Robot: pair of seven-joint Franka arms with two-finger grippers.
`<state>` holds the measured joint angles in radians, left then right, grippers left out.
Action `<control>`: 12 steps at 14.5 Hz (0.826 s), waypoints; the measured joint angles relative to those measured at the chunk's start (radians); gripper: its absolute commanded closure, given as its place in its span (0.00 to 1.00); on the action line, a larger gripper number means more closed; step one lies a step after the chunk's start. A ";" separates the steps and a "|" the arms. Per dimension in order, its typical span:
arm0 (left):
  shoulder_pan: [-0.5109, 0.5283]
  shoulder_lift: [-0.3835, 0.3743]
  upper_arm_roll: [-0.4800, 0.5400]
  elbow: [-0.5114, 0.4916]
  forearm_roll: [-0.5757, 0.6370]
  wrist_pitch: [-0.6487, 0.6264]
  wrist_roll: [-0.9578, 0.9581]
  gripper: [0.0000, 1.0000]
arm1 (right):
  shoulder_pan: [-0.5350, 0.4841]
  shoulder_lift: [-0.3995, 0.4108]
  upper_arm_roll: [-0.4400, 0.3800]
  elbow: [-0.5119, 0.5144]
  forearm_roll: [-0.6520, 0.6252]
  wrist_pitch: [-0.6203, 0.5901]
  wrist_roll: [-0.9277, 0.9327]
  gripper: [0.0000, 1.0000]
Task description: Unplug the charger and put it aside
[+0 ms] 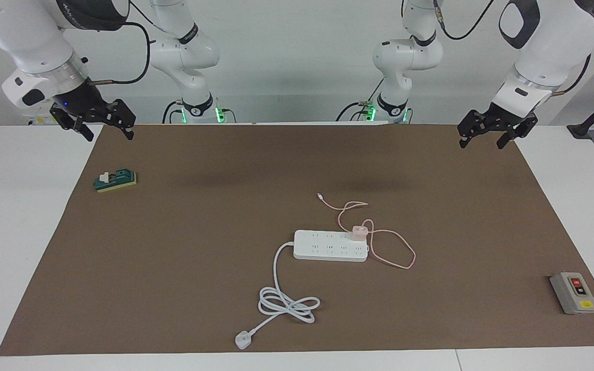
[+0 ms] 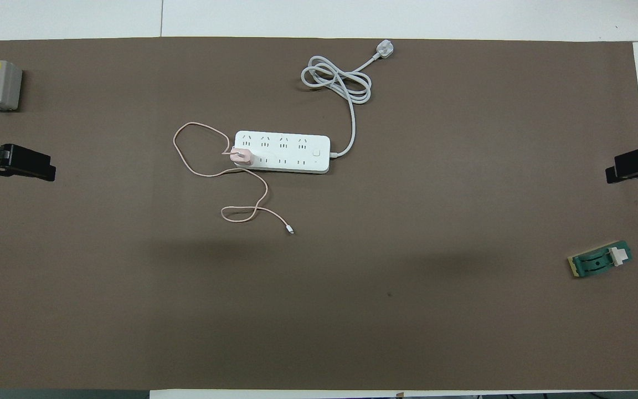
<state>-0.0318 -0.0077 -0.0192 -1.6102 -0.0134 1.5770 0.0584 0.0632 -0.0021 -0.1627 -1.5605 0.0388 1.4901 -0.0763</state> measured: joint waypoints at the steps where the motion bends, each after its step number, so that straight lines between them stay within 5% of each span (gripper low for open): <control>1: 0.000 0.000 0.000 0.000 0.000 0.000 0.000 0.00 | 0.000 0.000 0.000 0.000 0.000 0.000 0.000 0.00; 12: 0.000 0.002 0.000 0.000 0.000 0.001 0.000 0.00 | 0.028 0.000 0.004 0.000 0.000 0.000 0.000 0.00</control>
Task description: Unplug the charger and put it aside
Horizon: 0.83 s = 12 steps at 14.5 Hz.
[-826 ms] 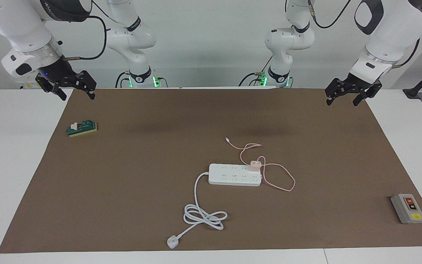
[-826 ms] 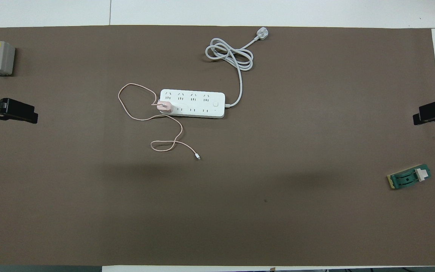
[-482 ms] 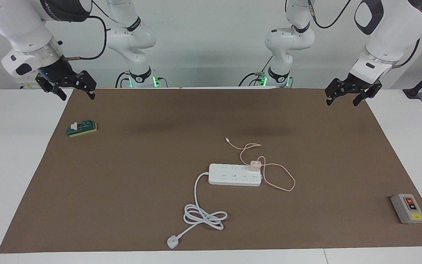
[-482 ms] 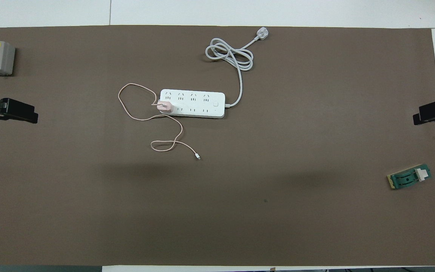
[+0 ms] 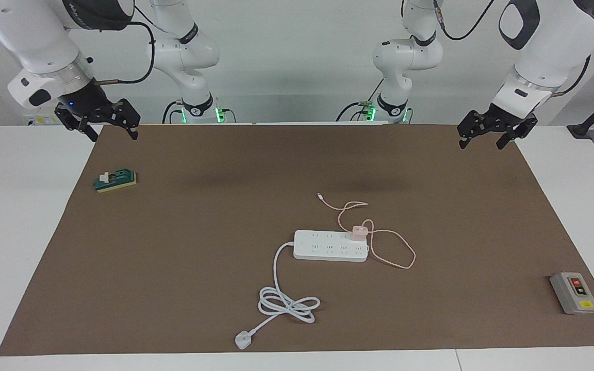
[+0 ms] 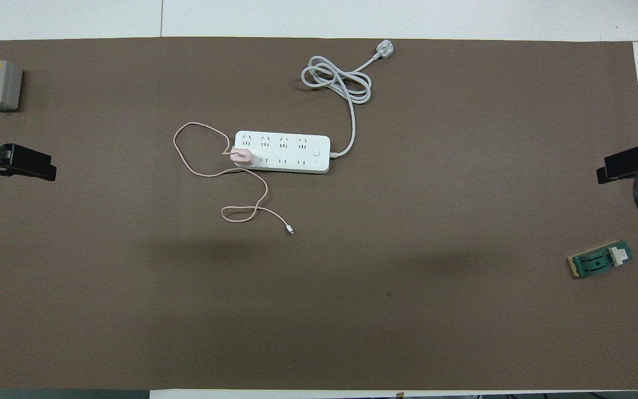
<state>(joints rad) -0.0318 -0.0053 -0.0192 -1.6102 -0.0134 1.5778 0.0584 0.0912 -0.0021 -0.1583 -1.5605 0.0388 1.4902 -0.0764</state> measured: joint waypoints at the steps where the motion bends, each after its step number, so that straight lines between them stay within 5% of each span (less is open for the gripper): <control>1: 0.000 0.000 0.000 0.000 0.000 0.000 0.000 0.00 | 0.005 0.000 0.002 0.000 0.000 0.000 0.000 0.00; 6: 0.000 0.000 0.000 0.005 0.000 0.000 -0.148 0.00 | 0.049 -0.003 0.006 -0.003 0.005 0.000 -0.134 0.00; 12: -0.002 0.014 -0.007 0.013 0.000 0.011 -0.578 0.00 | 0.072 -0.032 0.009 -0.081 0.063 0.096 -0.640 0.00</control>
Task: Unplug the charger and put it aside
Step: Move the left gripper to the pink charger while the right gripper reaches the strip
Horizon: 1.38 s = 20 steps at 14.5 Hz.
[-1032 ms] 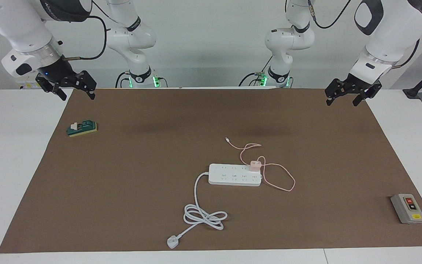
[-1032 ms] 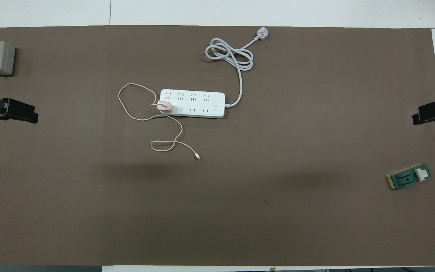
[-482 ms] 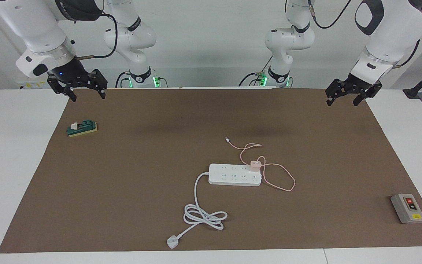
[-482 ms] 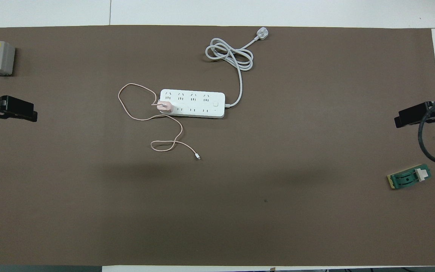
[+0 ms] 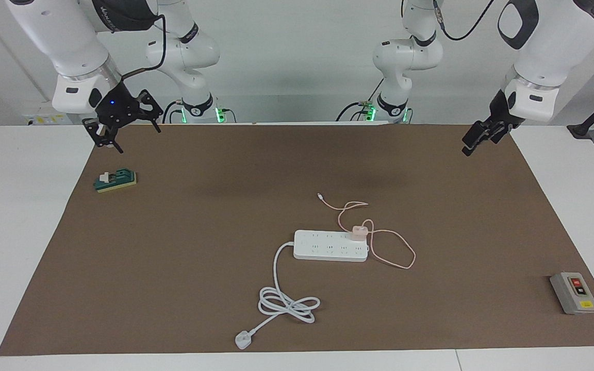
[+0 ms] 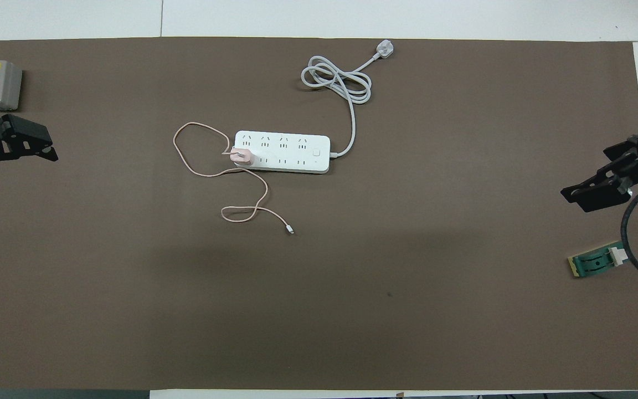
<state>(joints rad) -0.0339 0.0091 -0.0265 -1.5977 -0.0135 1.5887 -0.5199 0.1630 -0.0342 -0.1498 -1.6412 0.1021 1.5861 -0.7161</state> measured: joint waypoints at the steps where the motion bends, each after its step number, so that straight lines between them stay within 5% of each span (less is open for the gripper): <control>1: -0.003 0.011 -0.002 0.002 0.000 0.002 -0.087 0.00 | 0.018 -0.011 0.001 -0.029 0.018 0.045 -0.061 0.00; 5: -0.052 0.095 -0.007 0.059 0.000 0.012 -0.463 0.00 | 0.144 -0.013 0.007 -0.125 0.105 0.242 -0.273 0.00; 9: -0.081 0.163 -0.009 0.111 -0.001 0.045 -0.746 0.00 | 0.173 0.106 0.010 -0.146 0.295 0.383 -0.463 0.00; 15: -0.122 0.211 -0.013 0.122 -0.030 0.108 -0.948 0.00 | 0.254 0.235 0.083 -0.114 0.371 0.511 -0.498 0.00; 20: -0.157 0.320 -0.015 0.195 -0.062 0.162 -1.019 0.00 | 0.247 0.415 0.090 -0.021 0.514 0.515 -0.643 0.00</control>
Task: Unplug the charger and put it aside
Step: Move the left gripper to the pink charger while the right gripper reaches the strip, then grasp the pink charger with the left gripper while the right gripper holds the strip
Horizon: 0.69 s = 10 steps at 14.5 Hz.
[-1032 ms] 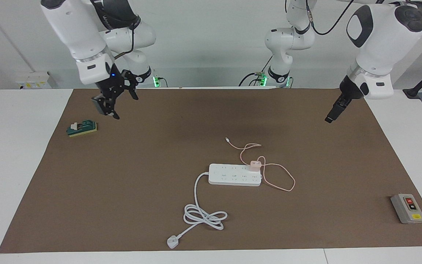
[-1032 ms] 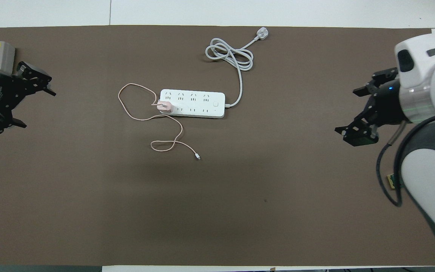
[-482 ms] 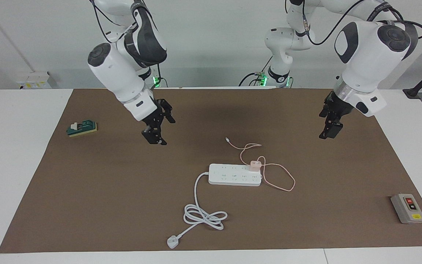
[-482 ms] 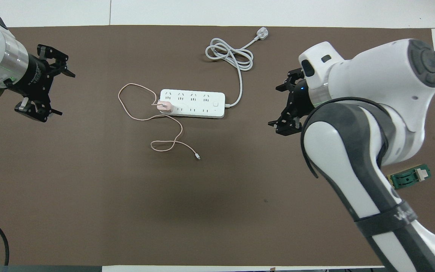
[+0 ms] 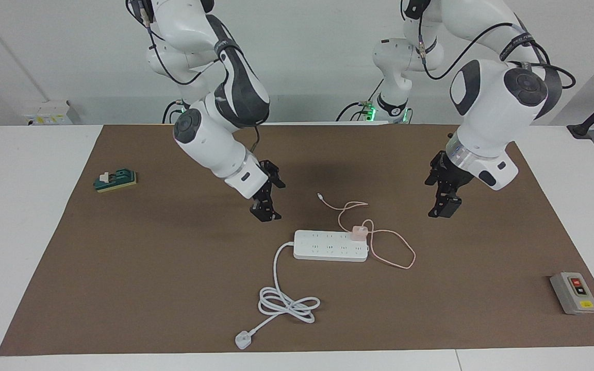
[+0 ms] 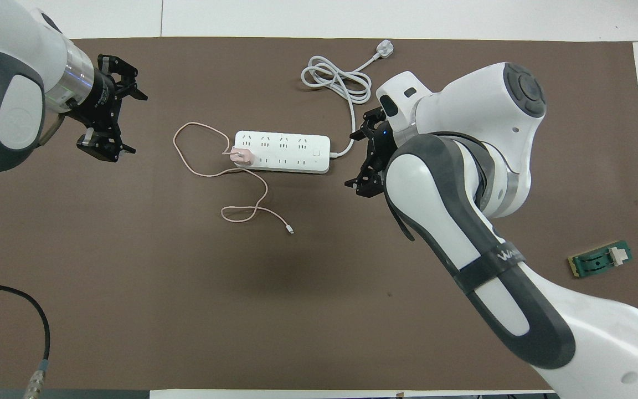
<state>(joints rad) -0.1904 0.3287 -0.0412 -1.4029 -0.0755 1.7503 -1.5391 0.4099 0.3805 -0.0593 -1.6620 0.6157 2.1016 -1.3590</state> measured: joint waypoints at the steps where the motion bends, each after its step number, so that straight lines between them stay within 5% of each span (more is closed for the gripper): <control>1: -0.009 0.017 0.000 0.007 -0.001 0.026 -0.016 0.00 | 0.001 0.033 0.000 0.016 0.010 0.003 -0.016 0.00; 10: -0.118 0.167 0.003 0.051 0.024 0.121 -0.141 0.00 | 0.002 0.299 0.002 0.305 0.023 -0.082 -0.218 0.00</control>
<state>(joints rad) -0.3082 0.4959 -0.0380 -1.3519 -0.0519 1.8716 -1.6803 0.4119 0.6791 -0.0573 -1.3572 0.6387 2.0197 -1.5770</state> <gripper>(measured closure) 0.000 0.000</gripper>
